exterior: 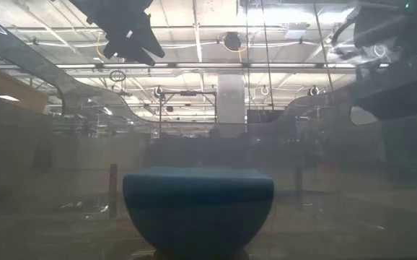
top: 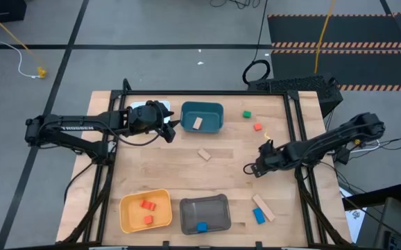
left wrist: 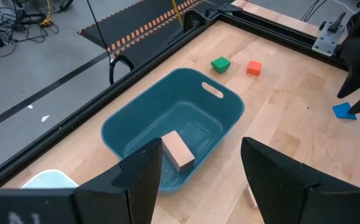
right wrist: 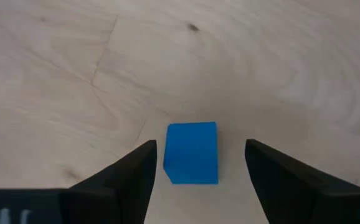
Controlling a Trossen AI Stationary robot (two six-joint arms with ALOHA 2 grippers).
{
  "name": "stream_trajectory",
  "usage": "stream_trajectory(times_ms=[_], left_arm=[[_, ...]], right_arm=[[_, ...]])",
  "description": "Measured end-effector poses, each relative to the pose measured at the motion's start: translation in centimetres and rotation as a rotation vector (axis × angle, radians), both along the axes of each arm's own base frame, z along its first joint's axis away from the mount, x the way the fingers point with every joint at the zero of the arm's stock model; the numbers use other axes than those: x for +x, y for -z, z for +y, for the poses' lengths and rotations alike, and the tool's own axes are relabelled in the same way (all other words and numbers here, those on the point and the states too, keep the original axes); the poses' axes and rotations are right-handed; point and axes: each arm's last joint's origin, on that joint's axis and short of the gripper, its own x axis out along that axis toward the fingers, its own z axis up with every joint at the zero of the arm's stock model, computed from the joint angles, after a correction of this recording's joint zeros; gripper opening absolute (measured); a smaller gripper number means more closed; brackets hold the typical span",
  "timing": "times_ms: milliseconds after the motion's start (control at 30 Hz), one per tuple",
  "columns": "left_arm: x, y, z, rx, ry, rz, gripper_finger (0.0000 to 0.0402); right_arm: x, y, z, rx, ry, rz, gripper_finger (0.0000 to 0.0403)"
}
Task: Sort & place blocks by color
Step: Put the top blue block into the black bin
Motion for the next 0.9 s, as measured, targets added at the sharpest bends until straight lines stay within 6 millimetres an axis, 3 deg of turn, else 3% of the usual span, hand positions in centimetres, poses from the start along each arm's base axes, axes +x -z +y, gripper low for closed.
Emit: stream_trajectory(times_ms=[600, 900], left_arm=[[-0.1, 0.2, 0.0, -0.007, -0.003, 0.020, 0.0218], [-0.1, 0.2, 0.0, -0.007, -0.003, 0.020, 0.0218]], right_arm=[[1.3, 2.2, 0.8, -0.023, -0.147, 0.077, 0.0203], [0.8, 2.3, 1.0, -0.055, -0.269, 0.128, 0.0154]])
